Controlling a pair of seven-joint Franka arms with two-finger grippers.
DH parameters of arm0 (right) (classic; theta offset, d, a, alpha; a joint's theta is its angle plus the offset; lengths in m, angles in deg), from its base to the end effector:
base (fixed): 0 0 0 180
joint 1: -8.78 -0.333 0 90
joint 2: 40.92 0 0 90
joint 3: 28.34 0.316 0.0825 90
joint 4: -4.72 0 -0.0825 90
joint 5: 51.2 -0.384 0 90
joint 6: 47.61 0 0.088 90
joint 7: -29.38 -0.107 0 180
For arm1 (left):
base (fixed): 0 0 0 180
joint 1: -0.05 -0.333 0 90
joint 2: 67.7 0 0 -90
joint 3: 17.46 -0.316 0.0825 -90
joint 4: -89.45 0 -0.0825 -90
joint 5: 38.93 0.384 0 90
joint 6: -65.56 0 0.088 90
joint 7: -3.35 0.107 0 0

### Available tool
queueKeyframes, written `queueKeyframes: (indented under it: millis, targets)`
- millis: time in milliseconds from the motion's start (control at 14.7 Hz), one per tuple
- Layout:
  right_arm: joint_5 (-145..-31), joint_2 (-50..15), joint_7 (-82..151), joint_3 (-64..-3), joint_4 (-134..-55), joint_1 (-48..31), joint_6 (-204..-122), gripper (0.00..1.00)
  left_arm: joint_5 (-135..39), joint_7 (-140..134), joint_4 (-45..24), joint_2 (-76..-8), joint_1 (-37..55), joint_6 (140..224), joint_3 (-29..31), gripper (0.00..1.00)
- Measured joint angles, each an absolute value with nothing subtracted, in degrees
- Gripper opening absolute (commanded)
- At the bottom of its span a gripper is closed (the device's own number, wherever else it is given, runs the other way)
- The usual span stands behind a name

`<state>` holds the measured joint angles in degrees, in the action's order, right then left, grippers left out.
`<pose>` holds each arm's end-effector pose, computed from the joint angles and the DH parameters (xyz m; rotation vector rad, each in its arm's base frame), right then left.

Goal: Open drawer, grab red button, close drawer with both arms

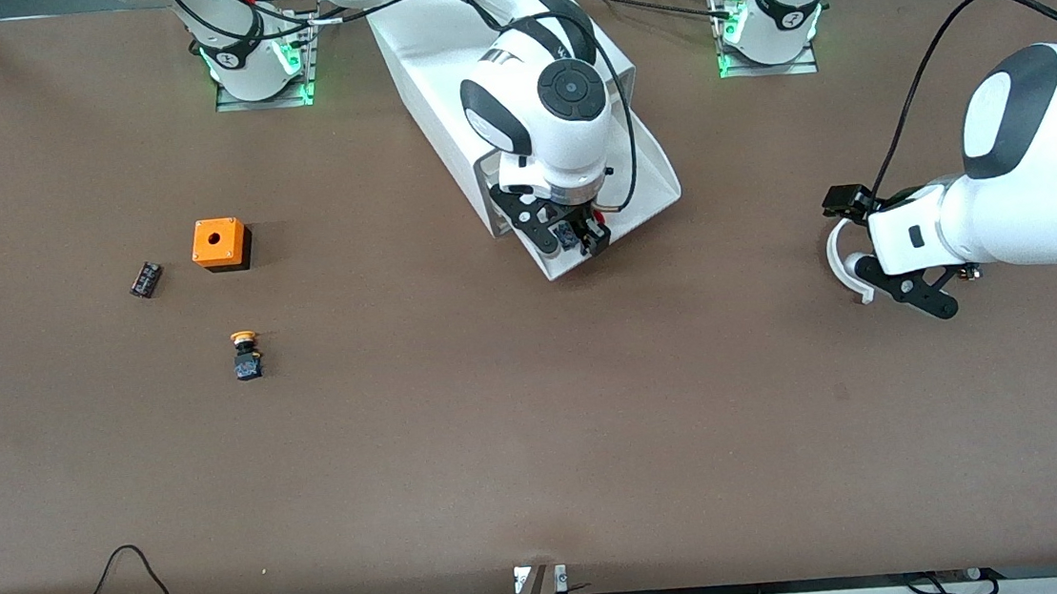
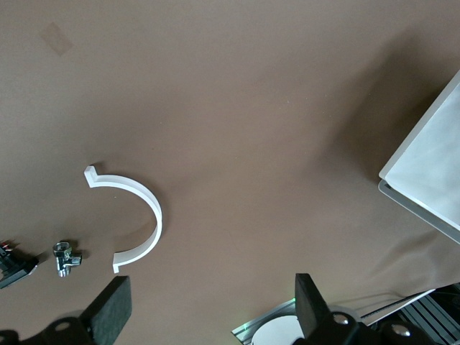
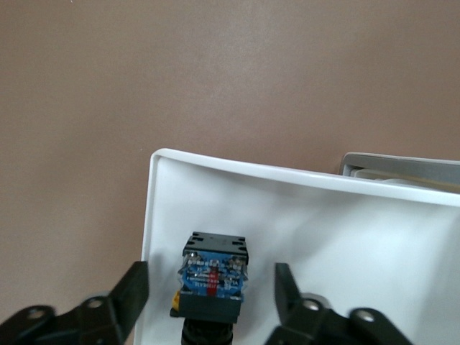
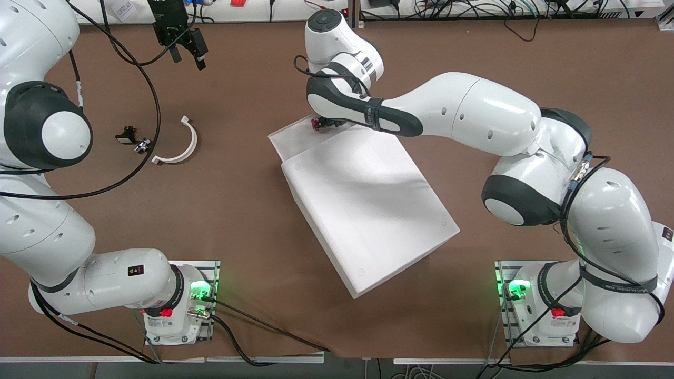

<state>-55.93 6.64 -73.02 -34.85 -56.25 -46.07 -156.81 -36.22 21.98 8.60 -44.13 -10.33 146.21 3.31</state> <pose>0.4845 0.5966 0.3378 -2.7934 1.4061 -0.0144 0.6252 -0.0734 0.4538 2.8667 -0.7446 -0.5709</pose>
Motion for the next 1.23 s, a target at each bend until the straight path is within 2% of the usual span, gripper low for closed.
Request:
queueKeyframes:
  millis: [68, 136, 205, 682, 1023, 1227]
  targets:
    - [-55.93, 6.65, -73.02, -34.85, -56.25, -46.07, -156.77, 0.28, -36.2, 21.94, 8.6, -44.13, -10.33, 146.21, 3.3, 1.0]
    - [-55.94, 6.65, -73.03, -34.87, -56.25, -46.07, -156.74, 0.1, -36.19, 21.86, 8.6, -44.13, -10.33, 146.21, 3.29, 1.0]
    - [-55.93, 6.64, -73.02, -34.87, -56.22, -46.08, -156.68, 0.0, -36.19, 21.83, 8.6, -44.13, -10.33, 146.21, 3.26, 1.0]
    - [-55.91, 6.09, -70.61, -35.39, -53.83, -46.11, -152.05, 0.0, -35.38, 21.79, 13.8, -44.21, -10.69, 146.27, 2.62, 1.0]
    - [-55.92, 1.89, -64.46, -35.82, -50.5, -43.89, -148.59, 0.0, -31.66, 20.85, 14.82, -44.17, -9.97, 146.58, 2.93, 1.0]
    - [-55.92, 0.04, -55.12, -35.89, -50.48, -40.96, -146.42, 0.0, -31.68, 10.79, 14.5, -43.93, -9.72, 149.91, 3.01, 1.0]
